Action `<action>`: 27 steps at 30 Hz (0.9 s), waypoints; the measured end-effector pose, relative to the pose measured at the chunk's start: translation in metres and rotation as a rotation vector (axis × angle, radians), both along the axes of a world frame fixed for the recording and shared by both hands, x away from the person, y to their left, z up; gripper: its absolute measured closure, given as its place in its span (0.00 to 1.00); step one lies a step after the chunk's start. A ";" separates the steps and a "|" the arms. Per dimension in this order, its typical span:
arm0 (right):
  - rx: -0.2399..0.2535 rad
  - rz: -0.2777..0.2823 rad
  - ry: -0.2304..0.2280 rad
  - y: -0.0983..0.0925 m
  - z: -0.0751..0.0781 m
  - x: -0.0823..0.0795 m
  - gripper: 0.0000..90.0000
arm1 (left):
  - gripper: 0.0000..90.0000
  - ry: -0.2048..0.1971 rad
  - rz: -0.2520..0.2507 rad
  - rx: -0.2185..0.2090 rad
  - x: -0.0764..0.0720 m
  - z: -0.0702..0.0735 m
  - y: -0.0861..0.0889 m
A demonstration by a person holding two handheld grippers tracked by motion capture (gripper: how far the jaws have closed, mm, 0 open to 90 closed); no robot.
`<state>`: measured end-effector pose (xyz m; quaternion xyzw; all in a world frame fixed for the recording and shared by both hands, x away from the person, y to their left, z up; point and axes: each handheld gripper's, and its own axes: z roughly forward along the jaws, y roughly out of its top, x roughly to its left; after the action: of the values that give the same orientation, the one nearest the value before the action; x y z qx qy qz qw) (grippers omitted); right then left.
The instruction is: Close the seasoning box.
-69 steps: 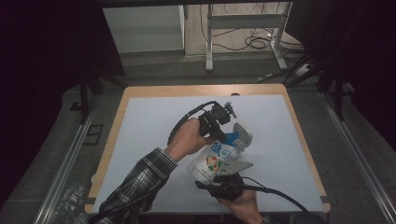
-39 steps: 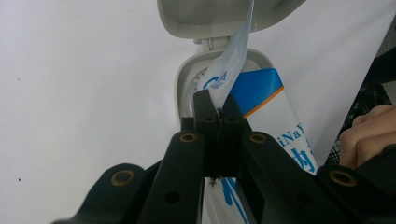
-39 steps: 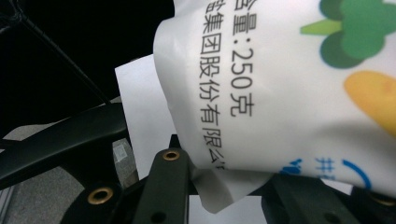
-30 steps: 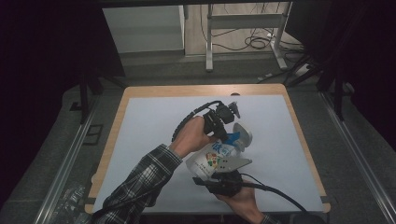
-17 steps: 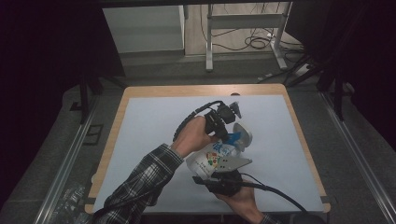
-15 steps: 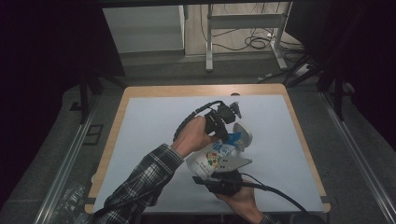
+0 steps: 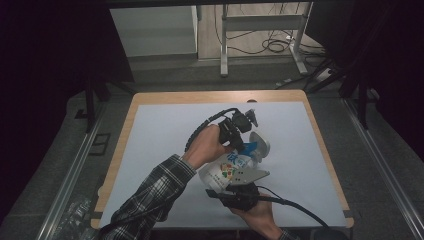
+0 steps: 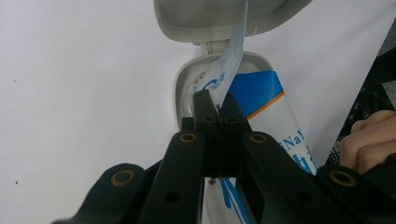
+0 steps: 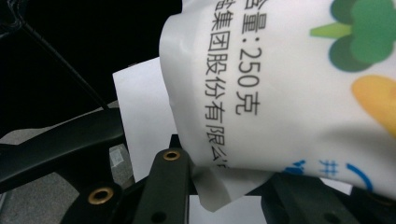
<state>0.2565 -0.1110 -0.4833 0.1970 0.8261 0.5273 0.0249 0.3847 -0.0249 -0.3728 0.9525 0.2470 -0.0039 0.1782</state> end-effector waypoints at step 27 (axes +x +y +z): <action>0.001 0.011 -0.007 0.004 0.002 -0.002 0.85 | 1.00 0.012 0.001 0.018 0.000 0.001 0.002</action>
<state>0.2549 -0.1074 -0.4817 0.1907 0.8268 0.5286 0.0247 0.3846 -0.0231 -0.3717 0.9539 0.2484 -0.0072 0.1684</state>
